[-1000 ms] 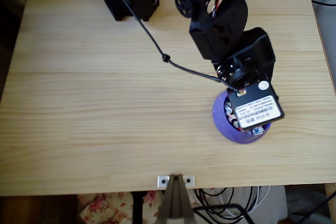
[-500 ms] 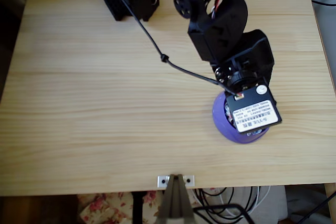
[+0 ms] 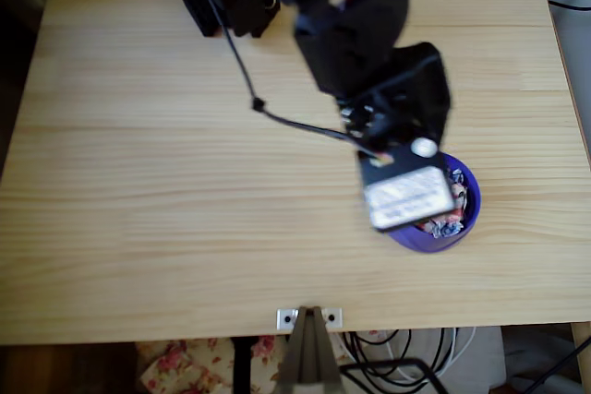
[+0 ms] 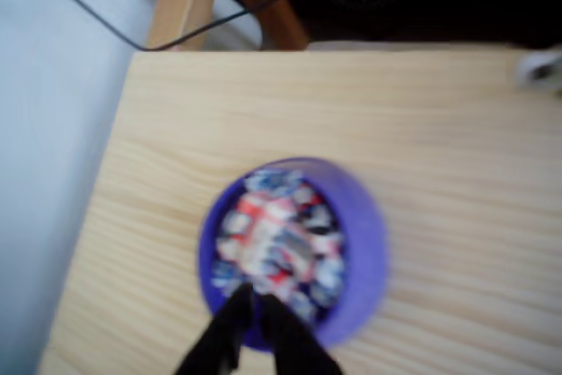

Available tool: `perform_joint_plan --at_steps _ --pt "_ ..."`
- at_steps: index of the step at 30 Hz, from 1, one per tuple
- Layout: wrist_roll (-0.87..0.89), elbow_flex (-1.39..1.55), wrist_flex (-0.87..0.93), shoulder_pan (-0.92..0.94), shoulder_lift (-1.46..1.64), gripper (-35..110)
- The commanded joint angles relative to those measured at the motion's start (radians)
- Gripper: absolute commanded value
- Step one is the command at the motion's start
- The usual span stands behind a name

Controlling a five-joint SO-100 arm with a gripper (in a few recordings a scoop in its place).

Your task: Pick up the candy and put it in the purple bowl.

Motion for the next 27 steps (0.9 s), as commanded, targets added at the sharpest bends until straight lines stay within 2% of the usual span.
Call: perform_joint_plan --at_steps 1,7,12,20,27 --pt "-0.078 0.078 0.066 0.129 0.272 -1" --pt "-0.284 0.222 0.137 0.431 0.482 -1" --pt "-0.356 0.249 0.213 0.620 0.514 -1" --pt "-0.440 0.588 0.253 0.666 0.951 -1" --pt "-0.443 0.844 0.374 0.678 1.350 -1"
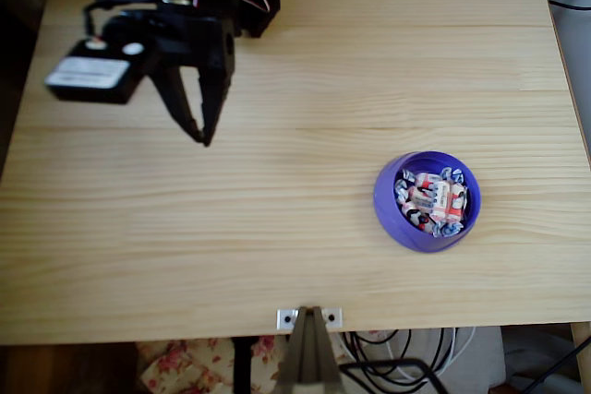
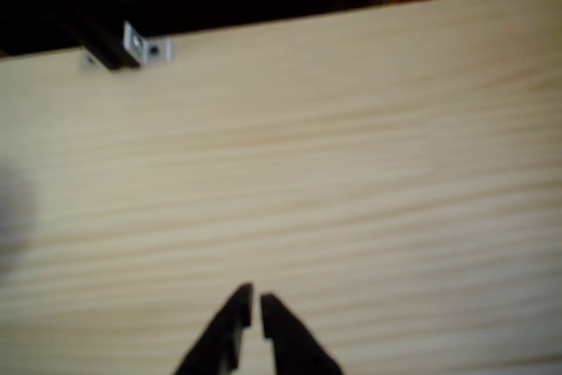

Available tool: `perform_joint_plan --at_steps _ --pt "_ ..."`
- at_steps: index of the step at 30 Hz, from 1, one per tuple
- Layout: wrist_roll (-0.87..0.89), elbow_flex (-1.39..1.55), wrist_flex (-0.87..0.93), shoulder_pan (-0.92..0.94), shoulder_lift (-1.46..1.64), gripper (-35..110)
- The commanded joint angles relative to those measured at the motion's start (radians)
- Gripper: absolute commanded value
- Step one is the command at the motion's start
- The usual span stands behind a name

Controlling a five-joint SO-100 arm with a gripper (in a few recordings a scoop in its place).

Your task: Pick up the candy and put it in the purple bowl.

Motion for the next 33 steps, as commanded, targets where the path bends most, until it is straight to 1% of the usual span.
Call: perform_joint_plan --at_steps 1,7,9,14,33 --pt "0.008 0.035 0.054 0.015 0.187 -1" --pt "0.000 0.087 0.041 0.009 0.187 -1" --pt "-0.038 0.091 0.063 -0.003 0.187 -1" --pt "-0.067 0.091 0.132 0.008 0.187 0" --pt "-0.058 0.091 0.144 0.018 0.187 0"
